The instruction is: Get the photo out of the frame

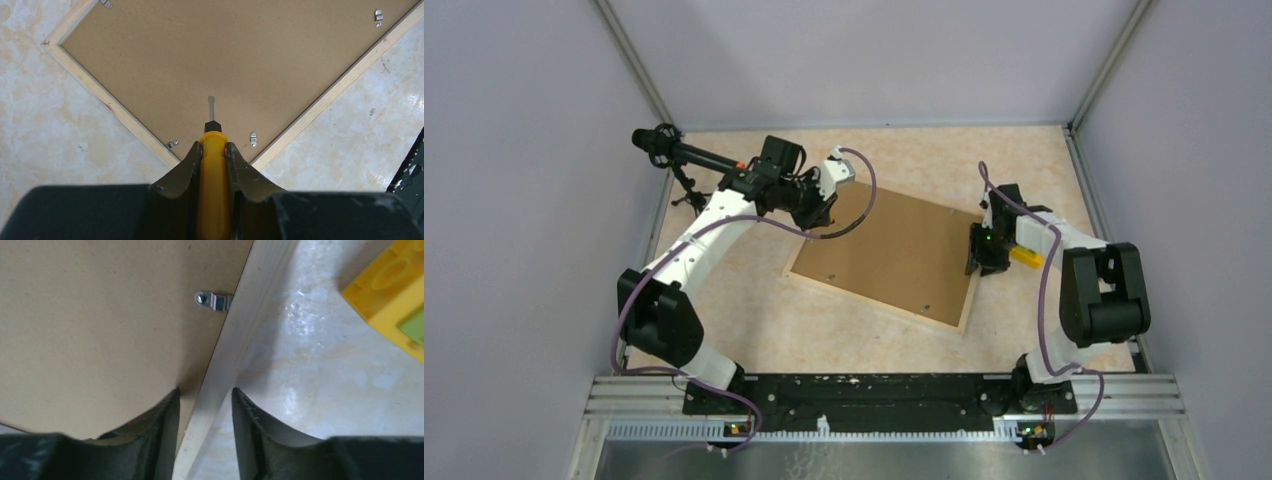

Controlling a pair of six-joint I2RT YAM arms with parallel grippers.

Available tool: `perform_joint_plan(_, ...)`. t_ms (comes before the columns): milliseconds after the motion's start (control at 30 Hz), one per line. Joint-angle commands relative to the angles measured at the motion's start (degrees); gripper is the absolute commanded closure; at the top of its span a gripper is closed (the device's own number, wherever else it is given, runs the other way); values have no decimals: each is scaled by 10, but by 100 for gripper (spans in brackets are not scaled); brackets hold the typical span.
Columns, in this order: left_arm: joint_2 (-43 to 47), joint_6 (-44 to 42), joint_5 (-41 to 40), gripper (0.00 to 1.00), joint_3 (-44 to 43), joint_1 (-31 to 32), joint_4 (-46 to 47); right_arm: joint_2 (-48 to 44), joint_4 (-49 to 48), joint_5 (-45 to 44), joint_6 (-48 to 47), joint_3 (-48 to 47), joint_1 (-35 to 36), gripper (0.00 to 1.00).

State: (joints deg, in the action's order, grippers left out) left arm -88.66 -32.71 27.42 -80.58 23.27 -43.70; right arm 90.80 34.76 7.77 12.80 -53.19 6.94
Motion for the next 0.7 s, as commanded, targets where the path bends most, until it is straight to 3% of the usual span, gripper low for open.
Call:
perform_joint_plan(0, 16, 6, 2, 100, -12, -3, 14, 43, -10, -29, -1, -48, -4, 66)
perform_joint_plan(267, 24, 5, -11, 100, -4, -3, 14, 140, 11, -31, -80, -154, -4, 100)
perform_joint_plan(467, 22, 2, -16, 100, -2, -3, 12, 218, 52, -40, -181, -261, -5, 100)
perform_joint_plan(667, 23, -10, -18, 100, 1, -3, -1, 219, 66, -36, -195, -299, -9, 98)
